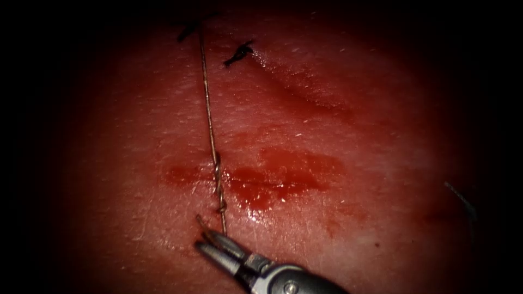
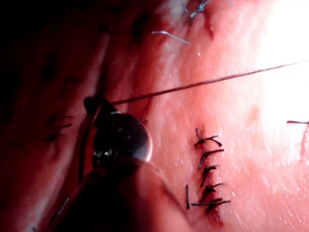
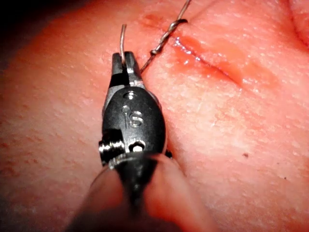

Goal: Wound Closure

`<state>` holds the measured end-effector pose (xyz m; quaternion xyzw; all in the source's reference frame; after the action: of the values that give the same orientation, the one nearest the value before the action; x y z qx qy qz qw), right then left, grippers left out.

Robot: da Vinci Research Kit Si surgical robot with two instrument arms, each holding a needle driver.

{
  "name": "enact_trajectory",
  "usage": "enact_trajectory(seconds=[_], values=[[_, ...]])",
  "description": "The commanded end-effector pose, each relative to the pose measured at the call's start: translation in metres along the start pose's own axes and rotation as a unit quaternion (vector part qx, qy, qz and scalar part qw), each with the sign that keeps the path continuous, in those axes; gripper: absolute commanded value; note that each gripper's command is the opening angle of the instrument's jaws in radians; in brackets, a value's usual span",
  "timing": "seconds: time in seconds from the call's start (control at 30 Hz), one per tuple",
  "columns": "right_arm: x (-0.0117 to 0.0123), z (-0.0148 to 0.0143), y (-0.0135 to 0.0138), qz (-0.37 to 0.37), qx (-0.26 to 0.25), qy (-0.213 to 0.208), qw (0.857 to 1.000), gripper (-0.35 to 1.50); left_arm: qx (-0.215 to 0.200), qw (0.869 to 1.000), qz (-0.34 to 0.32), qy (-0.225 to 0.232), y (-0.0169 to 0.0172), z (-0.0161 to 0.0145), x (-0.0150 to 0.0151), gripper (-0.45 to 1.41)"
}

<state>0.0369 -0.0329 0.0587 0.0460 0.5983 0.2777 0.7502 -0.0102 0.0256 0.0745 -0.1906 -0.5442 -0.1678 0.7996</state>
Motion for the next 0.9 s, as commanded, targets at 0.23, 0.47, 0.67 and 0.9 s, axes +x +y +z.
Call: enact_trajectory(seconds=[0.23,0.47,0.67,0.9], values=[[-0.0024,0.0012,-0.0016,-0.011,0.012,-0.015,1.0,-0.35,-0.006,1.0,0.008,0.001,0.0007,0.0016,-0.0003,-0.45],[-0.0032,0.0013,-0.0034,-0.019,0.031,-0.021,0.999,-0.35,-0.01,1.0,0.02,0.004,0.0008,0.0019,-0.0003,-0.45],[-0.003,0.0014,-0.0031,-0.018,0.031,-0.021,0.999,-0.35,-0.01,1.0,0.021,0.004,0.0005,0.0019,-0.0002,-0.45],[-0.0041,0.001,-0.0053,-0.009,0.05,-0.037,0.998,-0.35,-0.013,1.0,0.022,0.005,0.001,0.0018,-0.0002,-0.45]])
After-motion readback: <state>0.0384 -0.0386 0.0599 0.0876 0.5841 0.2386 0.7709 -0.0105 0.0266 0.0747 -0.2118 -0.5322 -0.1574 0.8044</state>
